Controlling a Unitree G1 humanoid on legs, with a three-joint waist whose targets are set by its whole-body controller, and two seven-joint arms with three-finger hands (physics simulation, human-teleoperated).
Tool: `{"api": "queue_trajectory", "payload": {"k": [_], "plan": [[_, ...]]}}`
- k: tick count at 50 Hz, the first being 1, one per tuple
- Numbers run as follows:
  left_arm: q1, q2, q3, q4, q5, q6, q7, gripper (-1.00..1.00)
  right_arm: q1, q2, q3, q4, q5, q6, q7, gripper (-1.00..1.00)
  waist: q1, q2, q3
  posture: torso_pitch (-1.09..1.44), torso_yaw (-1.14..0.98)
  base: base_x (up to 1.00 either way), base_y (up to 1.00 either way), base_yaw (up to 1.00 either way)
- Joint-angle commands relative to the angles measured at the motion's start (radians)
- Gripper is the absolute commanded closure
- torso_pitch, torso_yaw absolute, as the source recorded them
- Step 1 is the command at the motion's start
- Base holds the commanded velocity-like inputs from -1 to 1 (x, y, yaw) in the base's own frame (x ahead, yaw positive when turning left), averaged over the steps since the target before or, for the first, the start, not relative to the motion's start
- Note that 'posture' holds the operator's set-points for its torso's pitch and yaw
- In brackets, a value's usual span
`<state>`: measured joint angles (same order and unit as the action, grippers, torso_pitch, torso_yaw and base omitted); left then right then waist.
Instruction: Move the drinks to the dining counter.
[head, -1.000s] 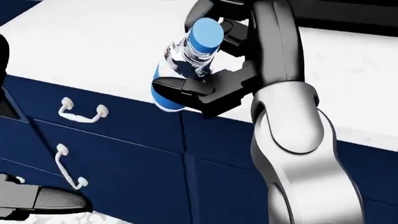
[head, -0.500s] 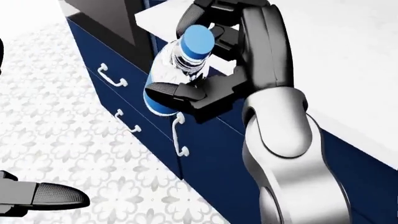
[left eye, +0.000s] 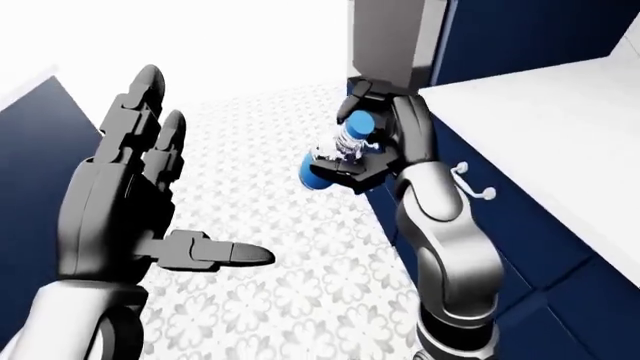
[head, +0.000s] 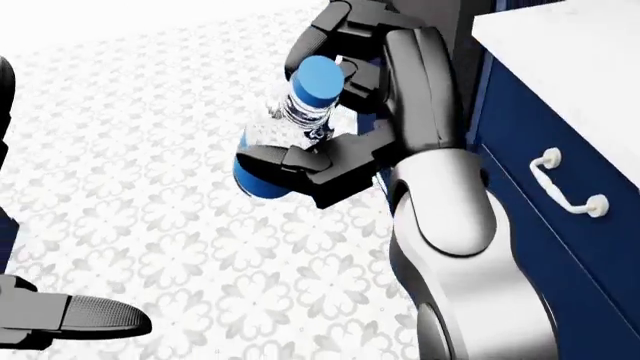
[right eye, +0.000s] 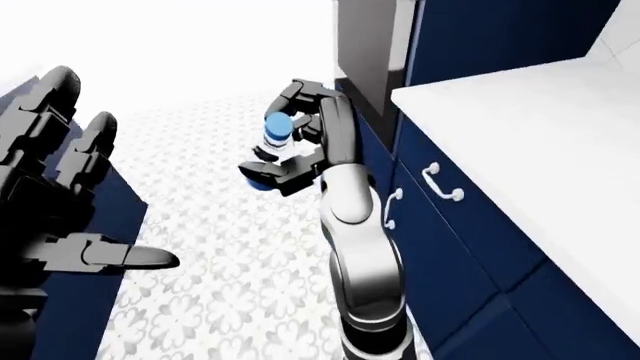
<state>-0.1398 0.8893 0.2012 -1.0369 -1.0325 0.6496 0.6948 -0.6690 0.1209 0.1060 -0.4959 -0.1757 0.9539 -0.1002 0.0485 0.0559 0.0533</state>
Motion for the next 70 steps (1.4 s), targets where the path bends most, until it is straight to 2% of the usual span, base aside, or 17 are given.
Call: {"api": "queue_trajectory", "payload": {"k": [1, 5, 7, 15, 23, 34, 37, 38, 39, 48, 51, 52, 53, 62, 66, 68, 70], "plan": [[-0.013, 0.007, 0.022, -0.01, 0.024, -0.023, -0.008, -1.0, -0.026, -0.001, -0.015, -0.031, 0.01, -0.072, -0.018, 1.0, -0.007, 0.005, -0.011, 0.0, 0.0, 0.0, 0.0, 1.0], [-0.017, 0.013, 0.023, -0.01, 0.015, -0.024, 0.0, -1.0, -0.022, -0.009, -0.015, -0.029, 0.023, -0.076, -0.028, 1.0, -0.023, -0.039, -0.007, 0.0, 0.0, 0.0, 0.0, 1.0], [-0.014, 0.016, 0.026, -0.01, 0.012, -0.028, 0.0, -1.0, -0.023, -0.011, -0.014, -0.03, 0.026, -0.076, -0.031, 1.0, -0.031, -0.1, -0.028, 0.0, 0.0, 0.0, 0.0, 1.0], [0.0, 0.032, 0.037, -0.01, 0.001, -0.045, 0.004, -1.0, -0.025, -0.012, -0.008, -0.046, 0.026, -0.062, -0.038, 1.0, -0.031, -0.042, -0.014, 0.0, 0.0, 0.0, 0.0, 1.0], [0.001, 0.031, 0.031, -0.01, 0.006, -0.049, 0.003, -1.0, -0.026, -0.013, -0.009, -0.042, 0.025, -0.065, -0.035, 1.0, -0.035, 0.081, -0.038, 0.0, 0.0, 0.0, 0.0, 1.0], [-0.023, 0.044, 0.017, -0.01, -0.008, -0.043, 0.022, -1.0, -0.037, -0.021, -0.01, -0.058, 0.017, -0.041, -0.023, 1.0, -0.021, -0.033, -0.006, 0.0, 0.0, 0.0, 0.0, 1.0], [-0.024, 0.048, 0.015, -0.01, -0.01, -0.045, 0.025, -1.0, -0.038, -0.021, -0.006, -0.061, 0.01, -0.038, -0.021, 1.0, -0.031, -0.124, -0.054, 0.0, 0.0, 0.0, 0.0, 1.0], [-0.023, 0.047, 0.014, -0.01, -0.008, -0.046, 0.024, -1.0, -0.037, -0.02, -0.006, -0.061, 0.009, -0.038, -0.019, 1.0, -0.038, -0.075, -0.013, 0.0, 0.0, 0.0, 0.0, 1.0], [-0.024, 0.049, 0.017, -0.01, -0.012, -0.046, 0.025, -1.0, -0.037, -0.021, -0.006, -0.062, 0.006, -0.037, -0.019, 1.0, -0.031, -0.084, -0.009, 0.0, 0.0, 0.0, 0.0, 1.0], [-0.013, 0.045, 0.01, -0.01, 0.003, -0.054, 0.02, -1.0, -0.025, -0.016, -0.003, -0.062, -0.003, -0.048, -0.015, 1.0, -0.038, 0.005, -0.01, 0.0, 0.0, 0.0, 0.0, 1.0], [-0.011, 0.048, 0.019, -0.01, -0.003, -0.055, 0.02, -1.0, -0.022, -0.012, 0.002, -0.062, -0.006, -0.05, -0.014, 1.0, -0.039, 0.064, -0.022, 0.0, 0.0, 0.0, 0.0, 1.0], [-0.011, 0.049, 0.019, -0.01, -0.005, -0.056, 0.021, -1.0, -0.021, -0.011, 0.002, -0.063, -0.007, -0.05, -0.014, 1.0, -0.036, 0.097, -0.053, 0.0, 0.0, 0.0, 0.0, 1.0], [-0.009, 0.05, 0.018, -0.01, -0.003, -0.057, 0.021, -1.0, -0.019, -0.01, 0.0, -0.062, -0.007, -0.052, -0.013, 1.0, -0.026, 0.068, -0.017, 0.0, 0.0, 0.0, 0.0, 1.0], [0.002, 0.05, 0.03, -0.01, -0.006, -0.062, 0.016, -1.0, -0.016, -0.005, -0.004, -0.057, 0.001, -0.063, -0.022, 1.0, -0.017, -0.021, -0.004, 0.0, 0.0, 0.0, 0.0, 1.0], [0.002, 0.046, 0.03, -0.01, -0.002, -0.06, 0.012, -1.0, -0.018, -0.007, -0.005, -0.056, 0.005, -0.062, -0.025, 1.0, -0.027, -0.103, -0.038, 0.0, 0.0, 0.0, 0.0, 1.0], [-0.001, 0.047, 0.032, -0.01, -0.007, -0.058, 0.015, -1.0, -0.02, -0.008, -0.008, -0.058, 0.009, -0.062, -0.026, 1.0, -0.028, -0.086, -0.009, 0.0, 0.0, 0.0, 0.0, 0.99], [-0.002, 0.056, 0.033, -0.01, -0.016, -0.062, 0.021, -1.0, -0.021, -0.009, -0.009, -0.06, 0.012, -0.059, -0.028, 1.0, -0.035, -0.079, -0.022, 0.0, 0.0, 0.0, 0.0, 0.71]]}}
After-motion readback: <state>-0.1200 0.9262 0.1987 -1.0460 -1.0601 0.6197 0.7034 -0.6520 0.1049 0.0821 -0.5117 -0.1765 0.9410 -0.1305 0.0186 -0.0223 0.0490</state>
